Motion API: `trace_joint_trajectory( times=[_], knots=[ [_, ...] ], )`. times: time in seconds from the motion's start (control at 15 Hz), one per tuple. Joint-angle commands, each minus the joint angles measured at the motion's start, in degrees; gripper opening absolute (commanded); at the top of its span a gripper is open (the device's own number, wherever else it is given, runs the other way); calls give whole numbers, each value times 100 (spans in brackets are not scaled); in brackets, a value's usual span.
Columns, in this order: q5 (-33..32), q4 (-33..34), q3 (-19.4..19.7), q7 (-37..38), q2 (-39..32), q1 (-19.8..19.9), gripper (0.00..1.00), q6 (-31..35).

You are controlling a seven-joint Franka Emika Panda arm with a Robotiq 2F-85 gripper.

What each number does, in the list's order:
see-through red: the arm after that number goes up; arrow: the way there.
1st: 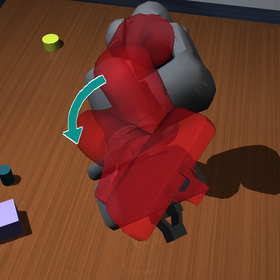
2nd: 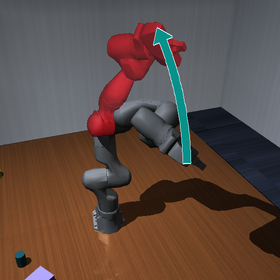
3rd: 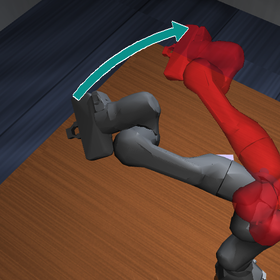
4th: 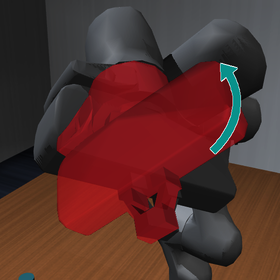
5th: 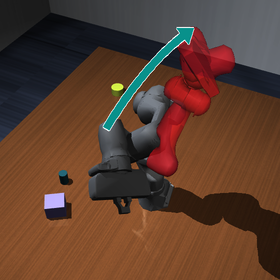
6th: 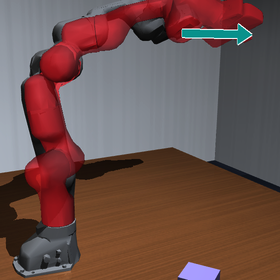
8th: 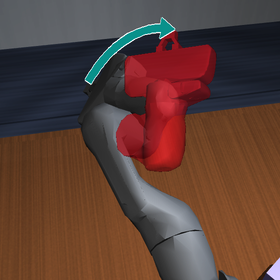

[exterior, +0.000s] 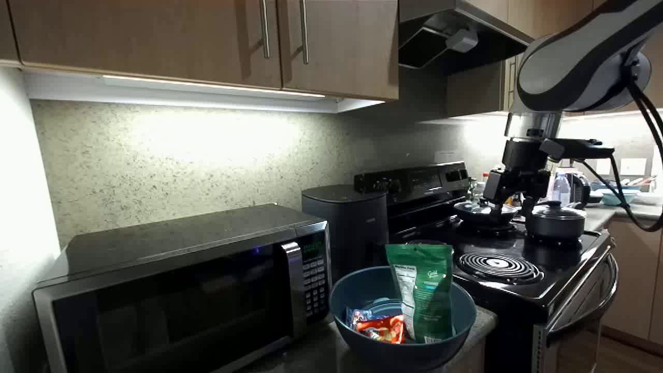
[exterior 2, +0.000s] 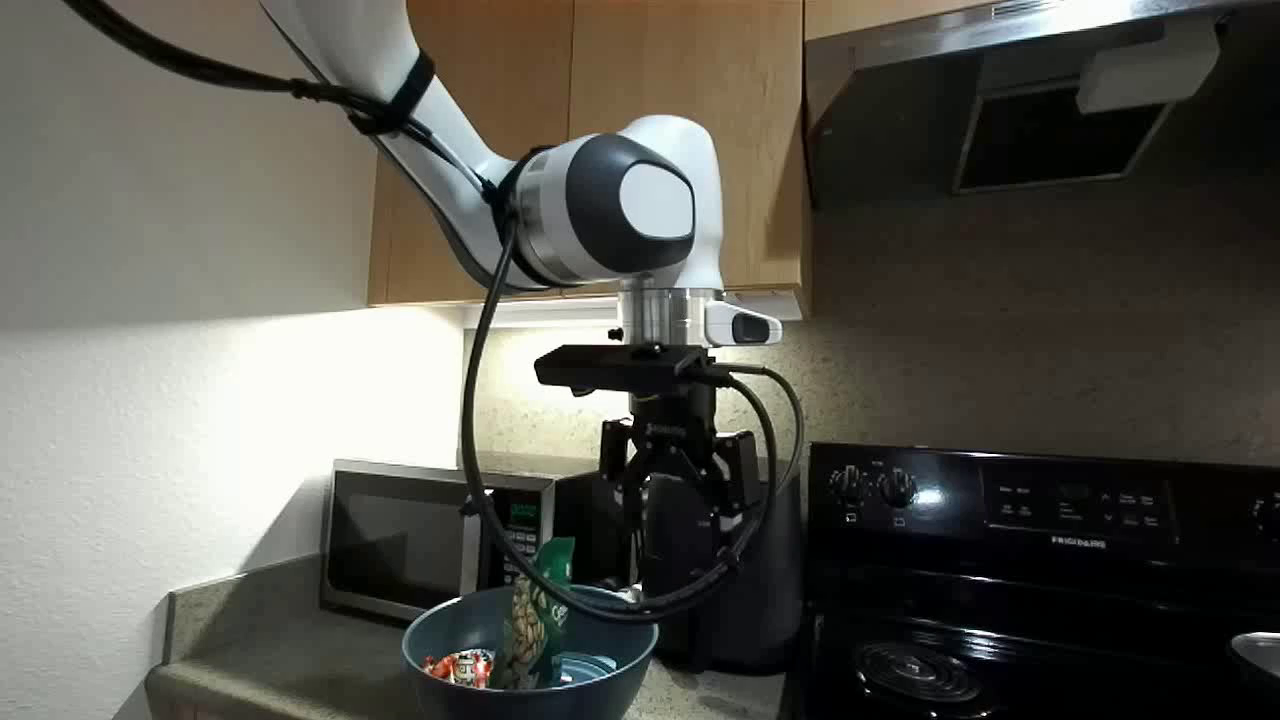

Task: Remove the green, red and blue sachets from the bowl, respectively

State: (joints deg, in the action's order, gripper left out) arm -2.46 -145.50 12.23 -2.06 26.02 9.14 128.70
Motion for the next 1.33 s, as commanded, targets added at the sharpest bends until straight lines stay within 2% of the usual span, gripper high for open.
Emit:
trace_joint_trajectory(
  times=[0.0,0.53,1.13,1.27],
  knots=[
    [41,9,-68,-32,-7,72,100,-12],
    [78,63,-64,-152,-60,3,100,-119],
    [75,536,-569,-314,-821,-649,100,-233],
    [186,641,-590,-633,-983,-812,100,-250]
  ],
)
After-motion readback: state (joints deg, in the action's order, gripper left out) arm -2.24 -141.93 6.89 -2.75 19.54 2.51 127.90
